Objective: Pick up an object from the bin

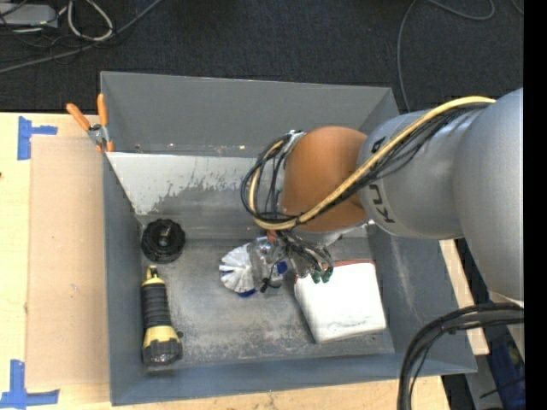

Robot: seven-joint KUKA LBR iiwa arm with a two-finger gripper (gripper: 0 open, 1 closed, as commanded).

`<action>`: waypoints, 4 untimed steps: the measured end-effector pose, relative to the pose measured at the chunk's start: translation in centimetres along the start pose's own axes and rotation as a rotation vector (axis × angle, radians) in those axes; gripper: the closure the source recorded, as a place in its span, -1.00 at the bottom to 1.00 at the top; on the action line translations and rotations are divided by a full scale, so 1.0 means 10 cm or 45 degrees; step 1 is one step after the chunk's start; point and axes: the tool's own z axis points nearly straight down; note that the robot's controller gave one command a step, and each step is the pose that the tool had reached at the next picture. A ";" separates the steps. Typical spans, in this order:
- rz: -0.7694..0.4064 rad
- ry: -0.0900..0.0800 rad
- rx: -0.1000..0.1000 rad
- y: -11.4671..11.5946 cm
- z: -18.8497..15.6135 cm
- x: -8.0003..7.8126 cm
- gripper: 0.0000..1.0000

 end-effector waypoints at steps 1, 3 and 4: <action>0.004 0.024 -0.003 0.04 -0.44 -0.06 1.00; 0.027 0.011 -0.002 0.20 -1.29 -0.36 1.00; -0.014 -0.011 -0.003 0.22 -1.25 -0.39 1.00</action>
Offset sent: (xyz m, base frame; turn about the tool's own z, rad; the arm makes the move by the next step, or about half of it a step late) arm 0.0136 0.0031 0.0802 -0.0258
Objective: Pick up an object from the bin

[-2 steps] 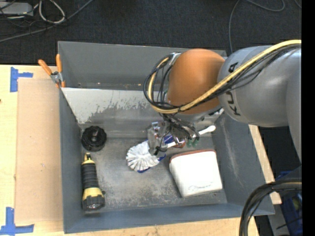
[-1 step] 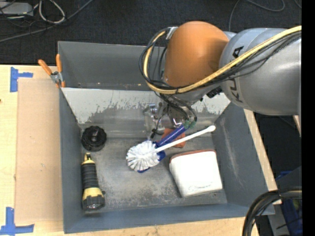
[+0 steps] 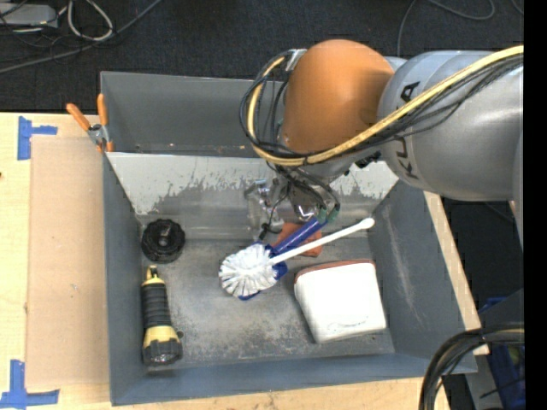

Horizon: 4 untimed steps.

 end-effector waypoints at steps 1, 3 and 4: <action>-0.186 0.024 0.000 -0.08 0.31 0.06 1.00; -0.559 0.025 -0.006 -0.22 0.58 0.58 1.00; -0.460 0.019 -0.003 0.07 0.70 0.48 1.00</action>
Offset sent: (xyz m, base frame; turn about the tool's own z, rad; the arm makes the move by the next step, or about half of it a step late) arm -0.0211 -0.0467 -0.0219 -0.3097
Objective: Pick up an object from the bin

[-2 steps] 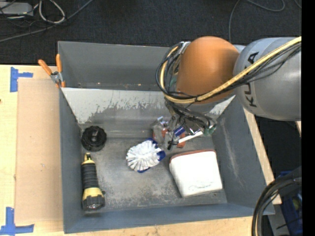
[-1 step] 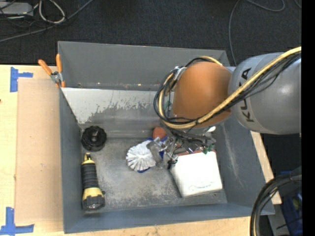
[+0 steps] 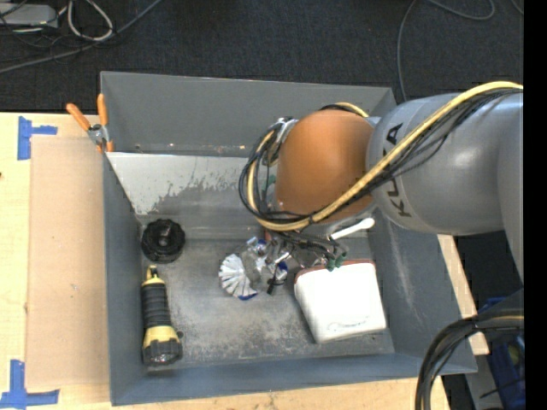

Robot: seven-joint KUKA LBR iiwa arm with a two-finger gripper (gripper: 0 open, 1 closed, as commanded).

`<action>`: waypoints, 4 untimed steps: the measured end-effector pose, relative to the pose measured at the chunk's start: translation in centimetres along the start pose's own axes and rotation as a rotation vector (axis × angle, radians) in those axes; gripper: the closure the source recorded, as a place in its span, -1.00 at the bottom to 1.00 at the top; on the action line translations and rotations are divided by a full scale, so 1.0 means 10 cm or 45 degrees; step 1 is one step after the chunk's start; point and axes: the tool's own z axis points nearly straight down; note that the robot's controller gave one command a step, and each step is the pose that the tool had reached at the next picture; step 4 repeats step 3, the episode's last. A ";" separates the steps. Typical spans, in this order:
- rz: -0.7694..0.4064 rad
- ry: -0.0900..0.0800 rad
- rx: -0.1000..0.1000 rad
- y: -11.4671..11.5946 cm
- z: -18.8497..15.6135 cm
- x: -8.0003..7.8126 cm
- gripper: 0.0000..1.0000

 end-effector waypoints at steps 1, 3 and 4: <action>-0.121 0.012 -0.007 -0.02 -0.34 0.13 1.00; -0.073 0.008 -0.005 0.14 -0.01 0.17 1.00; -0.073 0.008 -0.005 0.14 -0.01 0.17 1.00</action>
Offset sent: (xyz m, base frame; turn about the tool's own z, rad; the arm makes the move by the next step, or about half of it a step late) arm 0.0090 0.0072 -0.0027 0.0977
